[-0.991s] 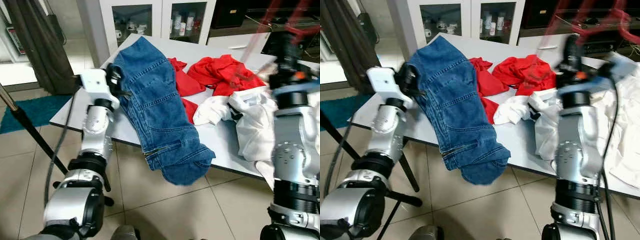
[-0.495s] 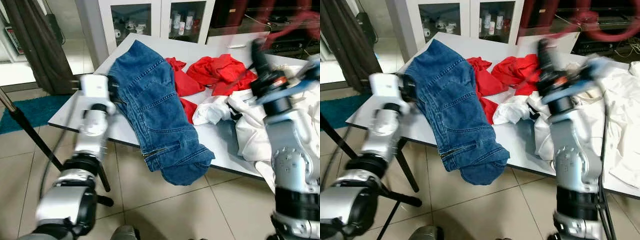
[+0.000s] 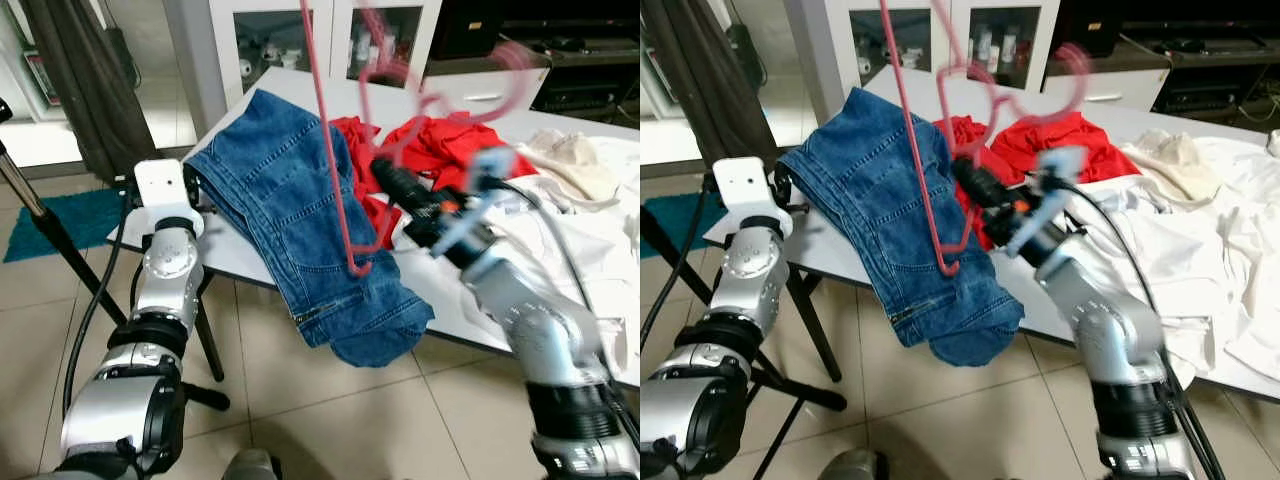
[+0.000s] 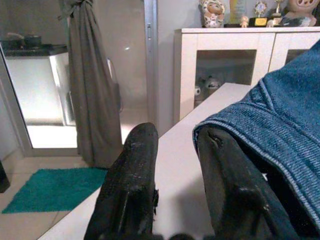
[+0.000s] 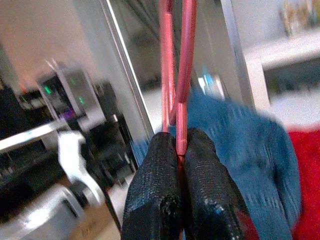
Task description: Hang hanger
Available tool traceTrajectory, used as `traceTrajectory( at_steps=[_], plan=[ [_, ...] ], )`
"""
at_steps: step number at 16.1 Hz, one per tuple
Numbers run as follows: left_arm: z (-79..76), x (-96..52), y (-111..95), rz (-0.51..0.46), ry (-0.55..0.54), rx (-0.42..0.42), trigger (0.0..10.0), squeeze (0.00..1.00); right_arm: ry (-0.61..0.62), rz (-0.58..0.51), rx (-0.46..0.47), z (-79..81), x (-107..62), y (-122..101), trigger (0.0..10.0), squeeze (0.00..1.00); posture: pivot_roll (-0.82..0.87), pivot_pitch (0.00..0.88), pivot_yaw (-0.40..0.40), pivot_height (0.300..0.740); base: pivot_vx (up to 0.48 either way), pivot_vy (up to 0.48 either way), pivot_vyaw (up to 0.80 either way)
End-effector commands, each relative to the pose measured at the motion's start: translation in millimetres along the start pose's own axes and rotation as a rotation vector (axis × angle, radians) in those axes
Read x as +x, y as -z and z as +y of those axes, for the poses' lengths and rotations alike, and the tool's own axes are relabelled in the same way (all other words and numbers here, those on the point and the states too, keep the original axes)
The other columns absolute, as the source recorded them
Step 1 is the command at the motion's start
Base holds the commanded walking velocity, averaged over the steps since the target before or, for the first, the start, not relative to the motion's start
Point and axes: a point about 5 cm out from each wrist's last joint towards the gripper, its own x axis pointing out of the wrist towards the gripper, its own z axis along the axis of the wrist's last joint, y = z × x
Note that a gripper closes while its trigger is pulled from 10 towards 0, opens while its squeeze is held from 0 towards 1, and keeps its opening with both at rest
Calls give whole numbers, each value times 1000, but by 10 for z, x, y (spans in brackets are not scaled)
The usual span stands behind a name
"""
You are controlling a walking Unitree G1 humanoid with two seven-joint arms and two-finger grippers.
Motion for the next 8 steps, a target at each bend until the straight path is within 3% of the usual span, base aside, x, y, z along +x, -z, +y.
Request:
traceTrajectory(
  at_steps=[1, 3, 5, 8],
  plan=[
    [16, -7, 9, 7, -16, 0, 10000, 0, 14, 51, -11, -8, 40, 60, 10000, 0, 166, 9, -10, 740, 0, 0, 0],
    [10, -17, 29, 16, -13, 0, 10000, 0, 50, 144, -23, -46, 111, 205, 10000, 0, 169, 9, -13, 740, 0, 0, 0],
    [-12, -22, 24, 11, -7, -6, 10000, 0, 157, 235, -37, -183, 183, 328, 10000, 0, 172, 9, -18, 740, 0, 0, 0],
    [-47, -30, 26, 10, 5, -14, 10000, 0, 261, 317, -96, -307, 249, 406, 10000, 0, 172, 9, -20, 740, 0, 0, 0]
  ],
)
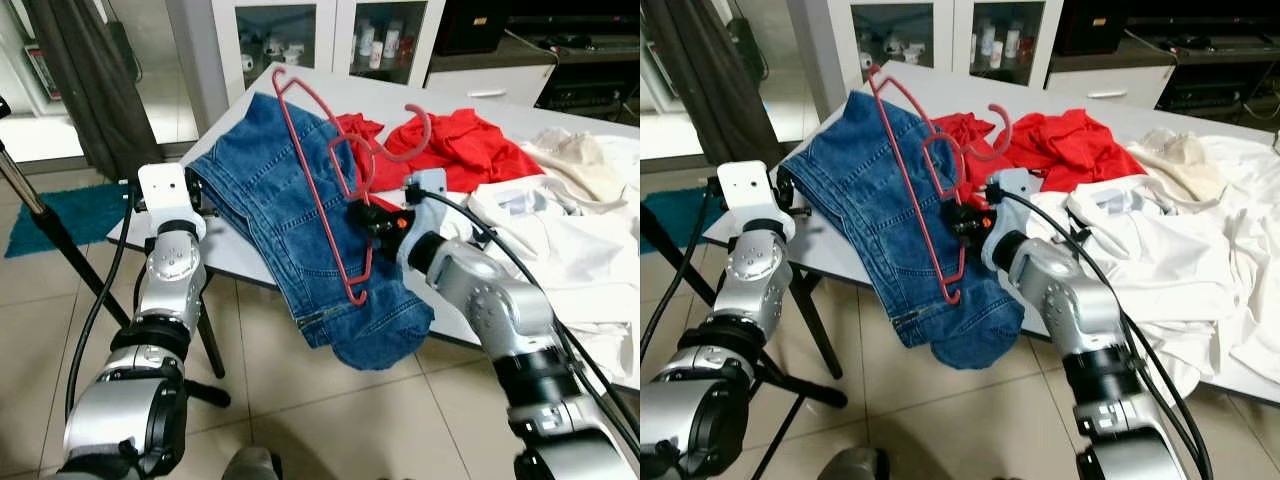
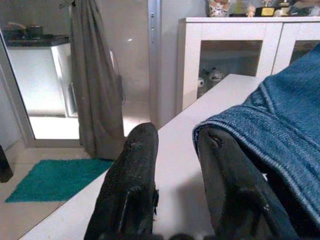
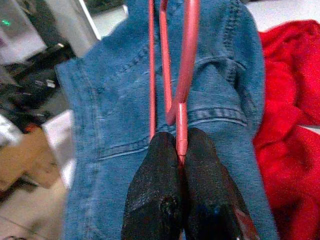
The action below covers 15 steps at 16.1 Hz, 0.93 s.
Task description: Hang hanger
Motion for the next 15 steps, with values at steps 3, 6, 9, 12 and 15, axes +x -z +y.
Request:
traceTrajectory(
  at_steps=[3, 6, 9, 12, 15],
  plan=[
    [-110, -12, -170, -118, 80, -105, 10000, 0, 156, 101, -68, -160, 91, 76, 10000, 0, 175, 9, -24, 740, 0, 0, 0],
    [-206, -34, -226, -163, 162, -28, 10000, 1000, 187, 147, -126, -212, 118, 126, 10000, 0, 178, 8, -25, 740, 0, 0, 0],
    [-188, -53, -201, -159, 182, -13, 10000, 1000, 254, 180, -186, -287, 127, 173, 10000, 0, 180, 8, -24, 740, 0, 0, 0],
    [-26, -77, -115, -131, 168, 81, 10000, 0, 397, 141, -242, -463, 118, 69, 10000, 0, 188, 6, -24, 740, 0, 0, 0],
    [28, -99, -76, -115, 147, 69, 10000, 0, 431, 103, -267, -492, 129, 10, 10000, 0, 195, 6, -26, 740, 0, 0, 0]
  ],
)
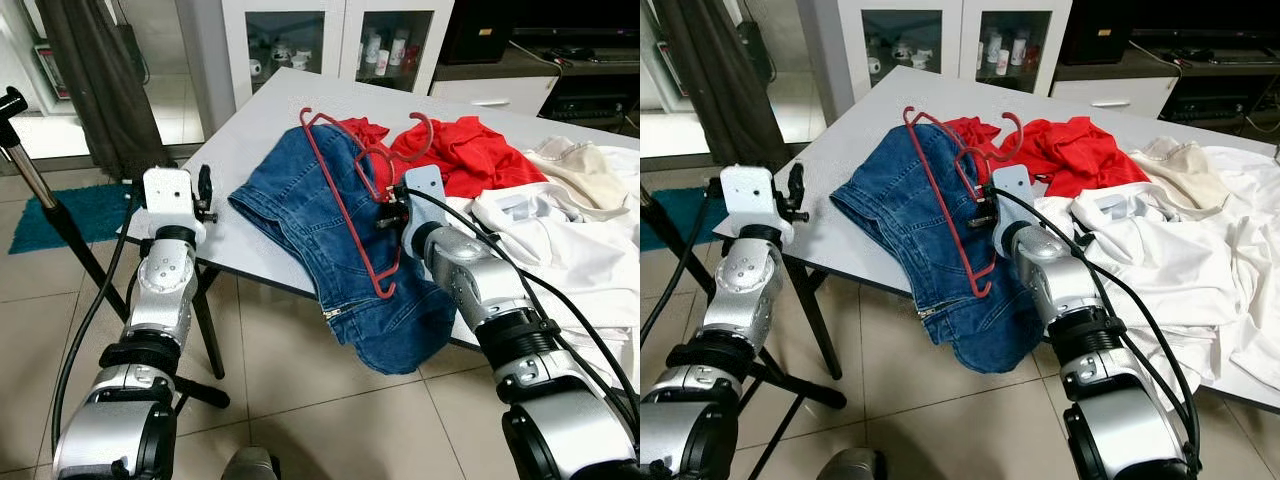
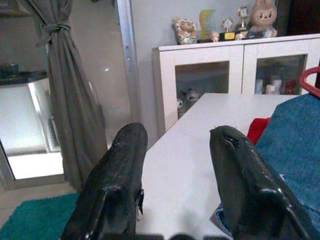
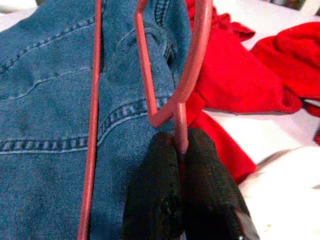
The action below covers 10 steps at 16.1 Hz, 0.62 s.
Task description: Hang hanger
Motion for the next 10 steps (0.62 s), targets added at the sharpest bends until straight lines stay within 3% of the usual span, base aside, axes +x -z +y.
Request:
traceTrajectory(
  at_steps=[1, 3, 5, 10],
  plan=[
    [-11, -9, -16, -6, 4, -10, 10000, 0, 88, -29, -12, -143, 3, -62, 10000, 0, 195, 6, -26, 740, 0, 0, 0],
    [-37, -22, -7, -4, 14, -14, 10000, 0, 94, -63, 1, -140, 16, -124, 10000, 0, 195, 7, -25, 740, 0, 0, 0],
    [-159, -29, -23, -13, 54, -30, 10000, 0, 147, -111, -32, -202, 27, -219, 10000, 0, 192, 7, -24, 740, 0, 0, 0],
    [-229, -27, -68, -32, 80, -78, 10000, 0, 107, -229, 160, -244, -39, -339, 10000, 0, 185, 7, -19, 740, 0, 0, 0]
  ],
)
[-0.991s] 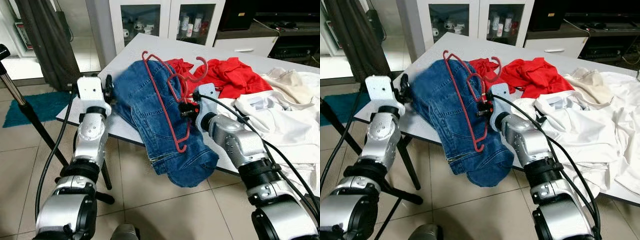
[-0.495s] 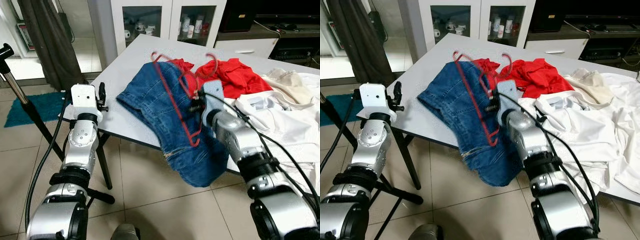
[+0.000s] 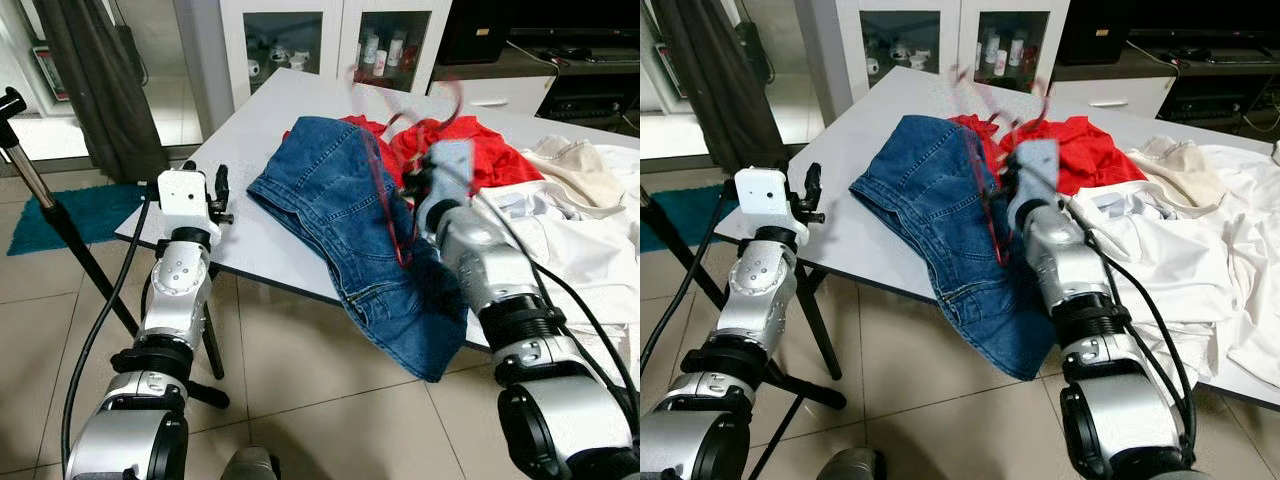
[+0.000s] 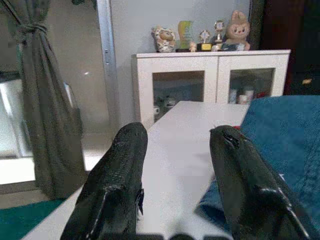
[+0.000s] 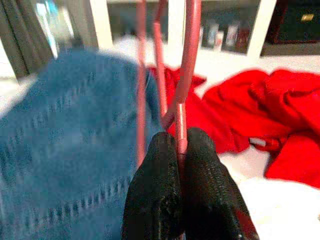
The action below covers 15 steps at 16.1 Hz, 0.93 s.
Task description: Hang hanger
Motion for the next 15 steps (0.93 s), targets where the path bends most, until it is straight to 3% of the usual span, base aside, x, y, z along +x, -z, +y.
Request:
traceTrajectory(
  at_steps=[1, 5, 8, 10, 11, 15],
  plan=[
    [-29, 0, -20, -5, 21, -11, 10000, 0, 19, -53, 20, -70, -33, -73, 10000, 0, 185, 7, -18, 740, 0, 0, 0],
    [20, -19, -30, -3, 16, 48, 10000, 0, 150, -222, 79, -437, -260, -248, 10000, 0, 182, 11, -17, 740, 0, 0, 0],
    [73, -76, -23, 11, 58, 56, 10000, 0, 217, -324, 42, -587, -479, -326, 10000, 0, 166, 13, -8, 740, 0, 0, 0],
    [59, -148, 4, 29, 109, 57, 10000, 0, 194, -364, -77, -572, -611, -307, 10000, 0, 163, 16, -5, 740, 0, 0, 0],
    [0, -217, 40, 43, 156, 59, 10000, 0, 113, -390, -293, -431, -687, -289, 10000, 0, 163, 15, -3, 740, 0, 0, 0],
    [-225, -427, 59, 69, 261, 43, 10000, 0, 10, -415, -498, -224, -831, -226, 10000, 0, 174, 7, -6, 740, 0, 0, 0]
  ],
)
